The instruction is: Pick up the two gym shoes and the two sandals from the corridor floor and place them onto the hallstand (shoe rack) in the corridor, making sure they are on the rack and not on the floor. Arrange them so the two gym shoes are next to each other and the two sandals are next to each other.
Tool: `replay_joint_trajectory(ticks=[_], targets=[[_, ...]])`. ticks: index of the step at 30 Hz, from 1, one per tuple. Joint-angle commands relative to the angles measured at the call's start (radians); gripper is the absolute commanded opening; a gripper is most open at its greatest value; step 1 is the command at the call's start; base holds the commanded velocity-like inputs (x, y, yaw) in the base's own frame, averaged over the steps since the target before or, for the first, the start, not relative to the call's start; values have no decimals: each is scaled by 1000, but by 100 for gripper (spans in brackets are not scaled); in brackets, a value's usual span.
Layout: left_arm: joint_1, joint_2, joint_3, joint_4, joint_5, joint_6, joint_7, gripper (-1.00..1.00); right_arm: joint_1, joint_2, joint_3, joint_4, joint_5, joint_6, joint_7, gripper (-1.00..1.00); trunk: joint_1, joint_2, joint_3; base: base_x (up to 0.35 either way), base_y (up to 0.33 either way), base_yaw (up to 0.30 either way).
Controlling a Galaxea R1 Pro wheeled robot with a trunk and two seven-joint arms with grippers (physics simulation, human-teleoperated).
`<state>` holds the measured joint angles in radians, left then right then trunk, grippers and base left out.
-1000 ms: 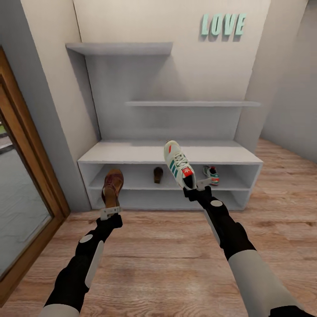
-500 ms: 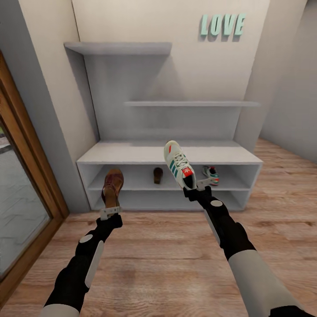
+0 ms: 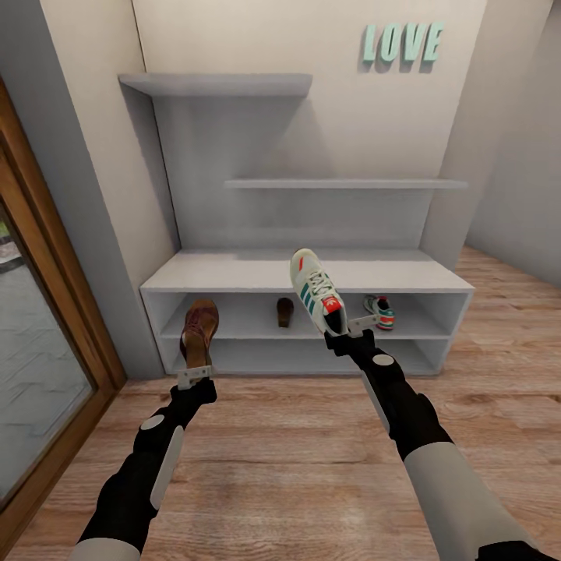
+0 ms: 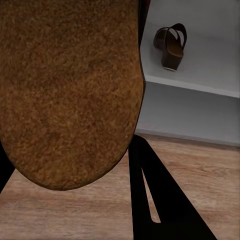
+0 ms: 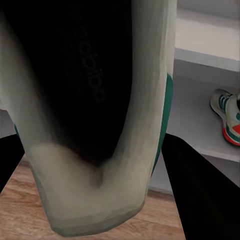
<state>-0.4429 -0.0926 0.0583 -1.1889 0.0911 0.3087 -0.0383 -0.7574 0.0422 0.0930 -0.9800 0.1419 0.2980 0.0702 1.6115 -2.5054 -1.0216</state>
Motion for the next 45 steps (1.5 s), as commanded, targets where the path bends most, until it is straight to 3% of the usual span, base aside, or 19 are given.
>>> replay_joint_trajectory(ticks=[1,22,24,26,27,30,31,33,34,36,37,39,40,42,45], targets=[[0,-1,3,-1,7,7,-5,-100,0,0,-1,-2,10,6,4,-100,0,0,-1,0,1,0],[0,-1,3,-1,7,7,-5,-100,0,0,0,-2,10,6,3,-100,0,0,-1,0,0,0],[-1,-1,2,32,4,6,-5,-100,0,-1,-7,-5,8,6,3,-100,0,0,-1,0,0,0],[-1,-1,2,37,4,7,-5,-100,0,-5,-58,-6,1,6,4,-100,0,0,-1,0,0,0],[-1,-1,3,37,5,8,-5,-100,0,-7,-107,-6,-14,7,5,-100,0,0,-1,0,0,0],[-1,0,3,38,5,9,-5,-100,0,-13,-305,-6,-92,12,9,-100,0,0,-1,0,0,0],[-2,0,3,38,5,9,-5,-100,0,-27,-370,-6,-109,20,10,-100,0,0,-1,0,0,0],[-2,0,3,39,5,10,-5,-100,0,-92,-472,-6,-131,55,11,-100,0,0,-1,0,0,0],[-2,0,3,40,6,10,-5,-100,0,-114,-492,-6,-135,66,11,-100,0,0,-1,0,0,0],[-2,0,3,55,6,10,-5,-100,0,-215,-547,-5,-147,118,11,-100,0,0,-1,0,0,0],[-2,-1,3,61,6,10,-5,-100,0,-241,-557,-4,-149,130,12,-100,0,0,-1,0,0,0],[-3,-2,3,93,6,10,-5,-100,0,-342,-591,1,-153,160,12,-100,0,0,-1,0,0,0],[-4,-4,3,101,6,10,-5,-100,0,-364,-598,1,-153,164,12,-100,0,0,-1,0,0,0],[-6,-9,3,135,5,10,-4,-100,0,-435,-634,4,-155,174,13,-100,0,0,-1,0,0,0],[-8,-12,3,168,3,10,-2,-100,0,-551,-734,7,-155,192,13,-100,0,0,-1,0,0,0]])
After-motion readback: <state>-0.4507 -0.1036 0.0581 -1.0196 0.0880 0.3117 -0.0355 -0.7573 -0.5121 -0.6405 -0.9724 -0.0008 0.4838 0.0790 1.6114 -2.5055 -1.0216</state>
